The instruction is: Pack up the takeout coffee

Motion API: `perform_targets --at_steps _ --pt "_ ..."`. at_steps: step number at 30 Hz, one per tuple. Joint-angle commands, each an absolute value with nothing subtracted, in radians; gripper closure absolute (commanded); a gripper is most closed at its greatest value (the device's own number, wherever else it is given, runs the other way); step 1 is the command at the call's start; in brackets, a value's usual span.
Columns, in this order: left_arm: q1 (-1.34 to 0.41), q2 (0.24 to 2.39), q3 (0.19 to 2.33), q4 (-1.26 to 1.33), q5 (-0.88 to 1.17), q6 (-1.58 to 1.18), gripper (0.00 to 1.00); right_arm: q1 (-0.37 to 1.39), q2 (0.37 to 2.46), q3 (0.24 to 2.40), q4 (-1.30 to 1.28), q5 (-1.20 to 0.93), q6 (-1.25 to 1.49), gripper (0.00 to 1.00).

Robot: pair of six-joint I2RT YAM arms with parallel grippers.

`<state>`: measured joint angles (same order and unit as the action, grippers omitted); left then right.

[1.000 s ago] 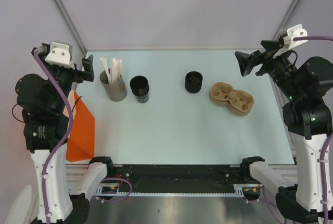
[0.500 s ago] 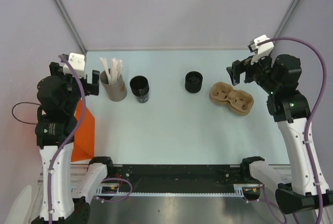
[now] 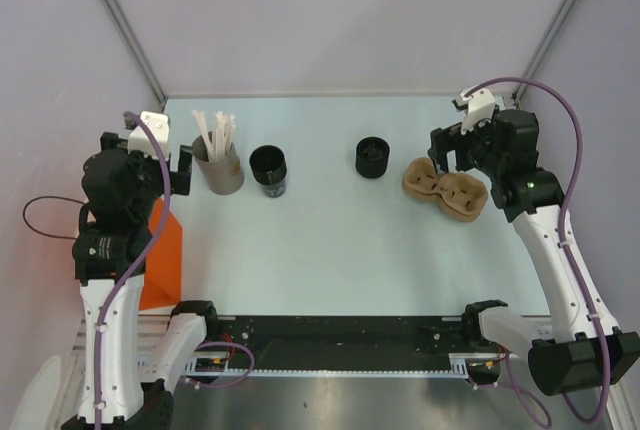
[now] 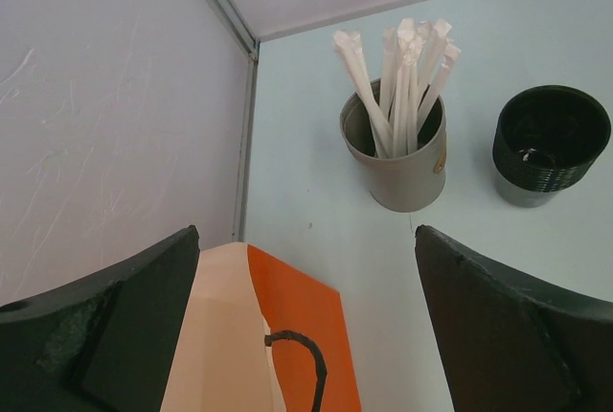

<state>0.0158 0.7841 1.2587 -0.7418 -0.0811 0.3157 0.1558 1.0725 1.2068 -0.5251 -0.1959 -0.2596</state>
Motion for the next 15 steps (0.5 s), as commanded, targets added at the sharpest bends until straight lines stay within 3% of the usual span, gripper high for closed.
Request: perform_targets --at_steps 1,10,15 --pt "0.014 0.778 1.308 -0.755 -0.143 0.314 0.0 0.172 1.065 1.192 -0.459 -0.173 -0.271 0.0" --pt "0.015 0.756 1.37 -0.913 -0.167 0.331 0.01 0.207 1.069 1.16 -0.439 -0.14 -0.291 0.0" --pt "0.014 0.729 1.327 -0.957 -0.189 0.362 0.09 0.227 1.068 1.149 -0.428 -0.114 -0.304 0.0"
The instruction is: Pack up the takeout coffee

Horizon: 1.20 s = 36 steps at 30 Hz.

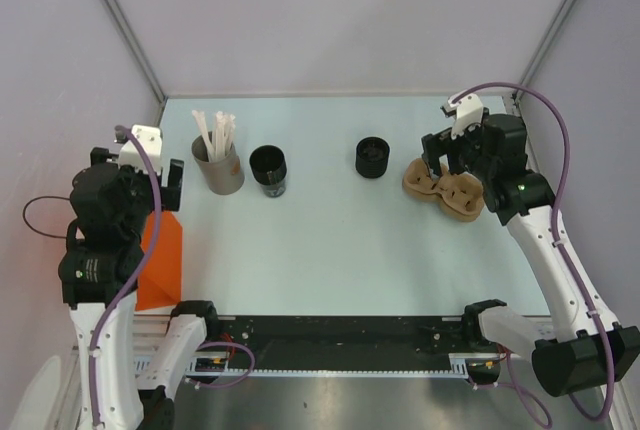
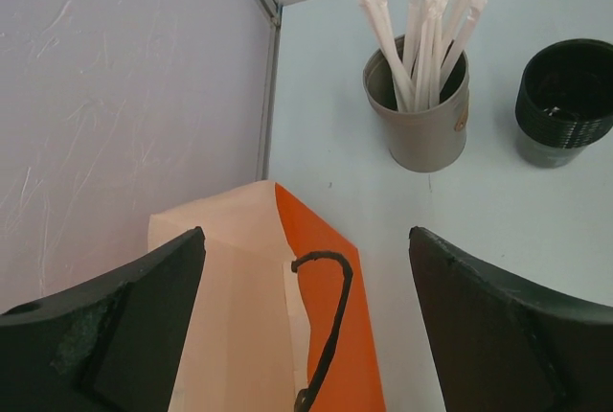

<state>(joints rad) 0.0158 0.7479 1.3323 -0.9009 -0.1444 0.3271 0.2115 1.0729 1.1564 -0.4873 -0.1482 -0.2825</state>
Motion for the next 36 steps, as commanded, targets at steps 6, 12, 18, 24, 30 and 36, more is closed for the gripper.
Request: perform_targets --at_steps 6,12,18,24,30,36 --pt "0.014 0.709 1.276 -0.953 -0.189 0.37 0.25 0.236 1.075 1.141 -0.425 -0.109 -0.304 0.0" --pt "0.015 0.721 1.238 -0.919 -0.19 0.383 0.54 0.238 1.075 1.138 -0.423 -0.104 -0.308 0.0" --pt "0.015 0.745 1.256 -0.885 -0.132 0.396 1.0 0.238 1.072 1.137 -0.423 -0.101 -0.31 0.0" --pt "0.014 0.764 1.313 -0.907 0.035 0.413 1.0 0.238 1.075 1.135 -0.42 -0.091 -0.31 0.0" --pt "0.011 0.788 1.342 -0.916 0.175 0.433 1.0 0.236 1.077 1.135 -0.42 -0.089 -0.308 0.0" --pt "-0.034 0.822 1.388 -0.943 0.305 0.436 1.0 0.224 1.077 1.135 -0.419 -0.092 -0.304 0.0"
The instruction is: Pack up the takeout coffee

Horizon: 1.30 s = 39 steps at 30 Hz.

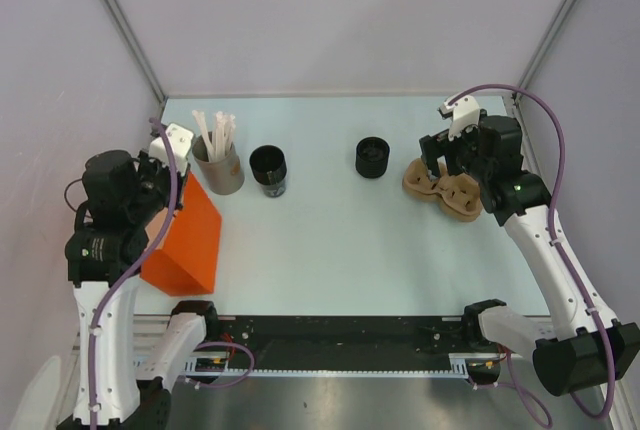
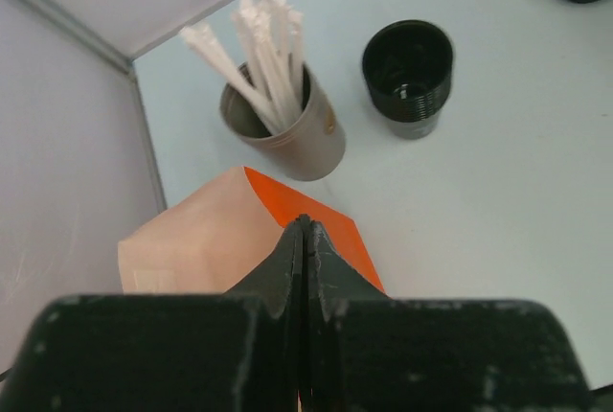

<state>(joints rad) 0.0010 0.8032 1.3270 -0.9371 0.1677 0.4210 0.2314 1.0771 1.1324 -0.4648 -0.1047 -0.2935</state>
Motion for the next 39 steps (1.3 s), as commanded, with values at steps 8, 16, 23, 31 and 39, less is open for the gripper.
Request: perform_targets --at_steps 8,16,23,31,39 --pt "-0.13 0.824 1.436 -0.983 0.48 0.446 1.0 0.199 1.091 1.135 -0.419 -0.107 -0.288 0.0" --pt "-0.32 0.841 1.387 -0.959 0.487 0.451 0.99 0.189 1.121 1.135 -0.416 -0.1 -0.281 0.0" --pt "-0.595 0.937 1.391 -0.882 0.298 0.456 1.0 0.123 1.184 1.135 -0.384 -0.064 -0.178 0.0" --pt "-0.797 1.055 1.5 -0.873 0.183 0.474 1.0 0.031 1.307 1.137 -0.403 0.03 -0.026 0.11" --pt "-1.009 1.182 1.586 -0.868 0.06 0.508 1.0 0.043 1.336 1.115 -0.485 0.034 0.023 0.18"
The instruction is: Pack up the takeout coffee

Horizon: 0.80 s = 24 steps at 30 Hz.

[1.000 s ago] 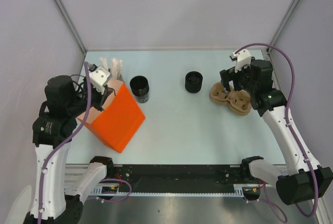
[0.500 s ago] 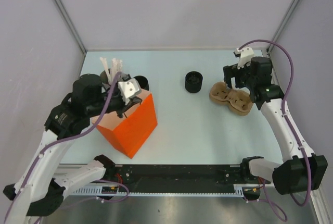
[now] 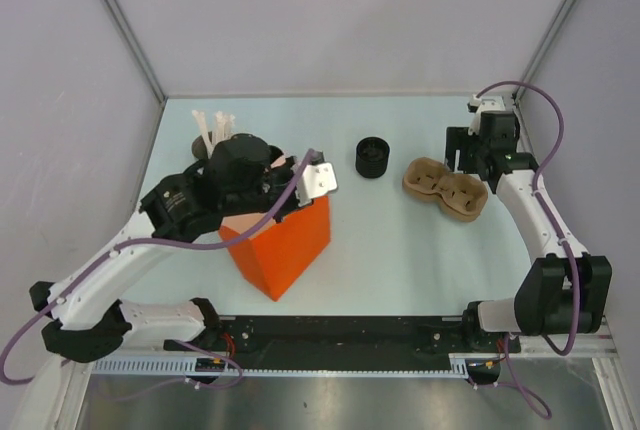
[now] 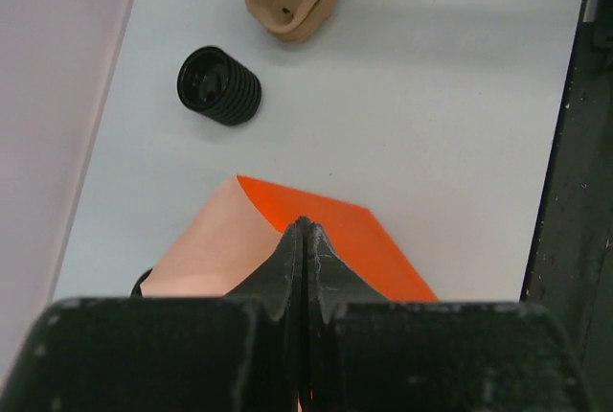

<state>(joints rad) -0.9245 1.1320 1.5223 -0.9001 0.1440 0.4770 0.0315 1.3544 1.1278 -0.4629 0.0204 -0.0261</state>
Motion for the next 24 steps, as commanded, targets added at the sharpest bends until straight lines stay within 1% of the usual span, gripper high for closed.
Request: perform_targets --at_steps 1,4,7,12,16,17,19,20,21,22,23,24 --pt "-1.026 1.193 1.591 -0.867 0.039 0.509 1.0 0.043 1.315 1.103 -0.471 0.032 0.026 0.19" --pt "-1.097 1.232 1.594 -0.845 0.003 0.523 1.0 0.045 1.292 1.046 -0.436 0.031 0.028 0.22" --pt "-1.176 1.276 1.58 -0.809 -0.107 0.546 1.0 0.04 1.298 1.023 -0.417 0.014 0.043 0.22" --pt "-1.295 1.357 1.598 -0.778 -0.204 0.555 0.99 0.049 1.336 1.008 -0.396 0.014 0.057 0.22" --pt "-1.316 1.408 1.663 -0.795 -0.204 0.537 0.85 0.074 1.356 1.005 -0.379 0.044 0.066 0.22" --pt "-1.316 1.417 1.675 -0.798 -0.209 0.534 0.74 0.081 1.361 1.005 -0.379 0.051 0.066 0.22" --pt "-1.318 1.417 1.7 -0.796 -0.225 0.534 0.65 0.104 1.37 1.005 -0.371 0.089 0.067 0.22" --pt "-1.315 1.416 1.707 -0.795 -0.235 0.535 0.53 0.11 1.374 1.005 -0.367 0.098 0.071 0.22" --pt "-1.315 1.416 1.71 -0.793 -0.256 0.535 0.47 0.115 1.379 1.005 -0.364 0.103 0.075 0.23" --pt "-1.312 1.411 1.71 -0.79 -0.264 0.54 0.43 0.117 1.39 1.005 -0.361 0.113 0.077 0.23" --pt "-1.301 1.408 1.71 -0.788 -0.267 0.54 0.32 0.12 1.396 1.005 -0.359 0.117 0.08 0.24" --pt "-1.295 1.396 1.712 -0.787 -0.268 0.538 0.28 0.12 1.402 1.005 -0.356 0.121 0.083 0.24"
